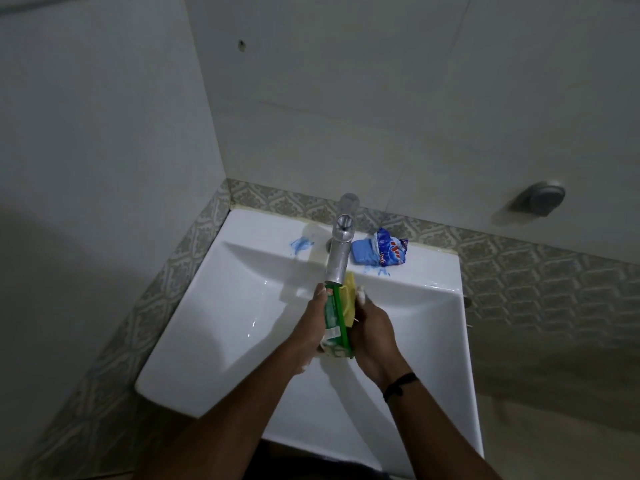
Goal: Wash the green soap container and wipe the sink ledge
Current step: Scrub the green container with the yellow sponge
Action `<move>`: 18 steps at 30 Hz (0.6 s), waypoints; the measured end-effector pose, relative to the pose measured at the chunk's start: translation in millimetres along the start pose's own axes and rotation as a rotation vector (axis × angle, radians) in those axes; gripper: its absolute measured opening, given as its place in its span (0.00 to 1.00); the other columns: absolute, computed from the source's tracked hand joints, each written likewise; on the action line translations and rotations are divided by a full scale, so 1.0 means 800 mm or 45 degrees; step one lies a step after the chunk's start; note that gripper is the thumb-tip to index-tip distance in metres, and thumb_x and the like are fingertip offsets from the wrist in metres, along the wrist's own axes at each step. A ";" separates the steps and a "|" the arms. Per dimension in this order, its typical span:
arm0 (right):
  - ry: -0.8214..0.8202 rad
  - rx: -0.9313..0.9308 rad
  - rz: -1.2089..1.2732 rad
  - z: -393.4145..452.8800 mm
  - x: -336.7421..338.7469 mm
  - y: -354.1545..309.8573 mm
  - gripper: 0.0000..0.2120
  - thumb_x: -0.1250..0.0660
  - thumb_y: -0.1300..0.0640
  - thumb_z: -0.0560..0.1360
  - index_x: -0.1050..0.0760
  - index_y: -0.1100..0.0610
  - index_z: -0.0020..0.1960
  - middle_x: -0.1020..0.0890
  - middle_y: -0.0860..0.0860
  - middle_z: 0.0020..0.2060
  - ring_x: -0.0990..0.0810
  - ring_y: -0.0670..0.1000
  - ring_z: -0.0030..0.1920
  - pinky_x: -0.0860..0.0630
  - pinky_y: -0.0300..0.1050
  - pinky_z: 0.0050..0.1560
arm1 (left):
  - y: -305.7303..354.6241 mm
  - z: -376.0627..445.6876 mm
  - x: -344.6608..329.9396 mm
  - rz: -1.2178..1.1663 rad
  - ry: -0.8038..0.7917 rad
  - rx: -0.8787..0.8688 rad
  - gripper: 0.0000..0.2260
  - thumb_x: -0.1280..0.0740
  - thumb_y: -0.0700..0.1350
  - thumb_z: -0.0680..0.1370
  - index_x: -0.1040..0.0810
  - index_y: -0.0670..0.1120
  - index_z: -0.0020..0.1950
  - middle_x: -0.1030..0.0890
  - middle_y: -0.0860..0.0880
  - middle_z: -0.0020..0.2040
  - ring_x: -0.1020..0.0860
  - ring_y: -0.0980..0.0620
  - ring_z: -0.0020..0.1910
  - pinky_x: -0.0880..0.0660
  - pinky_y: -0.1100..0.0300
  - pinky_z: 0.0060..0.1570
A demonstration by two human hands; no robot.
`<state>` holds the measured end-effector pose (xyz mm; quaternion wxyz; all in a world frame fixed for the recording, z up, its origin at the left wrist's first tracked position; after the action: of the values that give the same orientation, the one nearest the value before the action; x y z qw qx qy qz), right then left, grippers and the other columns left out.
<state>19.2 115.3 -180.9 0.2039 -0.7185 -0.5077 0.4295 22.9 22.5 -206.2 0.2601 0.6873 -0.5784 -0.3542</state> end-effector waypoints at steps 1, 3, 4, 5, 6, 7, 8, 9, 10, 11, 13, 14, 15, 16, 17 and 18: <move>-0.094 -0.036 0.012 0.000 -0.006 -0.002 0.14 0.41 0.57 0.79 0.23 0.66 0.53 0.18 0.63 0.46 0.19 0.60 0.46 0.22 0.59 0.52 | 0.001 0.002 0.002 -0.009 0.016 -0.025 0.27 0.54 0.65 0.80 0.30 0.51 0.69 0.20 0.46 0.58 0.21 0.49 0.52 0.26 0.55 0.48; -0.225 -0.042 -0.033 -0.001 -0.011 -0.002 0.12 0.39 0.61 0.77 0.23 0.68 0.53 0.19 0.63 0.46 0.19 0.59 0.45 0.20 0.56 0.48 | 0.009 0.003 0.006 -0.005 0.054 -0.052 0.28 0.54 0.64 0.80 0.31 0.49 0.71 0.19 0.46 0.52 0.21 0.50 0.46 0.27 0.58 0.43; -0.274 -0.039 -0.085 0.000 -0.009 -0.001 0.12 0.38 0.62 0.77 0.24 0.71 0.54 0.20 0.65 0.48 0.19 0.60 0.46 0.20 0.54 0.50 | 0.014 0.003 0.010 -0.015 0.069 -0.060 0.28 0.54 0.64 0.80 0.30 0.50 0.70 0.19 0.46 0.49 0.21 0.50 0.45 0.28 0.58 0.43; -0.316 -0.031 -0.158 0.000 -0.007 0.000 0.13 0.37 0.63 0.76 0.25 0.73 0.54 0.20 0.66 0.49 0.20 0.60 0.48 0.21 0.53 0.53 | 0.019 0.003 0.014 -0.034 0.082 -0.058 0.28 0.54 0.65 0.80 0.27 0.51 0.68 0.19 0.46 0.48 0.21 0.50 0.45 0.28 0.58 0.44; -0.364 -0.028 -0.242 -0.001 -0.004 -0.001 0.14 0.35 0.64 0.74 0.25 0.75 0.55 0.20 0.67 0.50 0.20 0.60 0.48 0.22 0.52 0.55 | 0.023 0.003 0.017 -0.053 0.080 -0.050 0.27 0.55 0.65 0.80 0.25 0.53 0.65 0.19 0.47 0.47 0.21 0.50 0.46 0.28 0.58 0.45; -0.405 -0.008 -0.348 -0.003 -0.001 -0.004 0.14 0.34 0.66 0.73 0.24 0.76 0.53 0.20 0.66 0.49 0.20 0.58 0.47 0.22 0.49 0.54 | 0.022 0.005 0.018 -0.071 0.056 -0.029 0.28 0.55 0.66 0.80 0.24 0.53 0.62 0.18 0.47 0.47 0.21 0.49 0.46 0.28 0.58 0.46; -0.437 0.053 -0.487 -0.003 0.000 -0.009 0.12 0.32 0.67 0.72 0.24 0.77 0.49 0.20 0.65 0.46 0.21 0.57 0.44 0.23 0.46 0.49 | 0.021 0.003 0.016 -0.095 0.032 0.002 0.28 0.55 0.66 0.80 0.23 0.53 0.61 0.18 0.47 0.47 0.21 0.49 0.46 0.27 0.58 0.46; -0.437 0.174 -0.693 -0.004 -0.002 -0.019 0.08 0.32 0.69 0.71 0.24 0.77 0.44 0.21 0.62 0.42 0.23 0.55 0.41 0.24 0.44 0.45 | 0.015 0.002 0.014 -0.098 0.015 0.039 0.28 0.54 0.66 0.79 0.22 0.51 0.59 0.17 0.46 0.47 0.20 0.48 0.46 0.27 0.58 0.46; -0.380 0.353 -0.971 -0.003 -0.007 -0.032 0.06 0.32 0.70 0.70 0.24 0.75 0.38 0.22 0.60 0.37 0.25 0.54 0.37 0.26 0.44 0.41 | 0.010 -0.001 0.010 -0.102 0.003 0.070 0.29 0.53 0.67 0.79 0.21 0.50 0.59 0.17 0.45 0.48 0.20 0.47 0.46 0.25 0.56 0.47; -0.283 0.556 -1.267 -0.002 -0.014 -0.042 0.05 0.32 0.70 0.69 0.24 0.71 0.35 0.22 0.58 0.34 0.25 0.53 0.35 0.27 0.44 0.39 | 0.003 -0.001 0.007 -0.116 -0.001 0.099 0.29 0.52 0.67 0.79 0.20 0.49 0.59 0.17 0.44 0.49 0.20 0.45 0.48 0.24 0.54 0.50; -0.039 0.839 -1.629 -0.006 -0.032 -0.055 0.05 0.33 0.67 0.69 0.22 0.65 0.35 0.20 0.56 0.33 0.24 0.54 0.33 0.28 0.44 0.37 | 0.003 -0.003 0.005 -0.173 -0.020 0.114 0.28 0.50 0.66 0.79 0.20 0.49 0.60 0.17 0.43 0.52 0.19 0.45 0.51 0.24 0.52 0.52; -0.013 0.891 -1.642 -0.011 -0.042 -0.056 0.04 0.33 0.67 0.69 0.22 0.64 0.36 0.19 0.56 0.33 0.24 0.54 0.32 0.29 0.42 0.36 | 0.008 -0.003 0.008 -0.183 -0.037 0.112 0.28 0.50 0.66 0.79 0.20 0.49 0.60 0.17 0.43 0.51 0.19 0.45 0.51 0.24 0.53 0.51; -0.064 0.913 -1.665 -0.013 -0.049 -0.052 0.04 0.34 0.68 0.68 0.22 0.64 0.35 0.20 0.56 0.32 0.25 0.53 0.31 0.31 0.40 0.34 | 0.013 0.000 0.013 -0.195 -0.043 0.115 0.28 0.50 0.66 0.79 0.20 0.49 0.58 0.16 0.43 0.50 0.19 0.45 0.50 0.23 0.54 0.49; -0.175 0.922 -1.694 -0.017 -0.057 -0.047 0.05 0.34 0.68 0.68 0.23 0.65 0.34 0.21 0.55 0.30 0.28 0.52 0.30 0.34 0.37 0.32 | 0.016 0.001 0.020 -0.214 -0.027 0.120 0.27 0.50 0.66 0.79 0.19 0.49 0.56 0.16 0.44 0.48 0.19 0.46 0.48 0.24 0.55 0.47; -0.296 0.921 -1.737 -0.020 -0.062 -0.041 0.05 0.35 0.69 0.66 0.24 0.64 0.32 0.23 0.54 0.28 0.30 0.50 0.29 0.37 0.33 0.31 | 0.016 0.004 0.028 -0.225 -0.019 0.129 0.27 0.50 0.66 0.79 0.19 0.50 0.54 0.16 0.45 0.46 0.20 0.46 0.46 0.24 0.56 0.44; -0.408 0.929 -1.784 -0.024 -0.066 -0.039 0.06 0.35 0.69 0.65 0.25 0.63 0.31 0.24 0.54 0.28 0.31 0.49 0.29 0.38 0.30 0.31 | 0.015 0.004 0.031 -0.237 -0.018 0.134 0.27 0.49 0.66 0.79 0.19 0.49 0.52 0.16 0.45 0.44 0.20 0.47 0.45 0.25 0.57 0.43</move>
<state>11.8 83.0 -126.3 0.5723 -0.0511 -0.6911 0.4384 14.8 -3.6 -203.2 0.1856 0.7483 -0.5315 -0.3508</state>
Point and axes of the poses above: each hand's wrist, its own z-axis towards the middle knuckle, its own x-axis out of the back of the hand, y = z × x, the point moved 6 cm from there along z, towards the middle knuckle
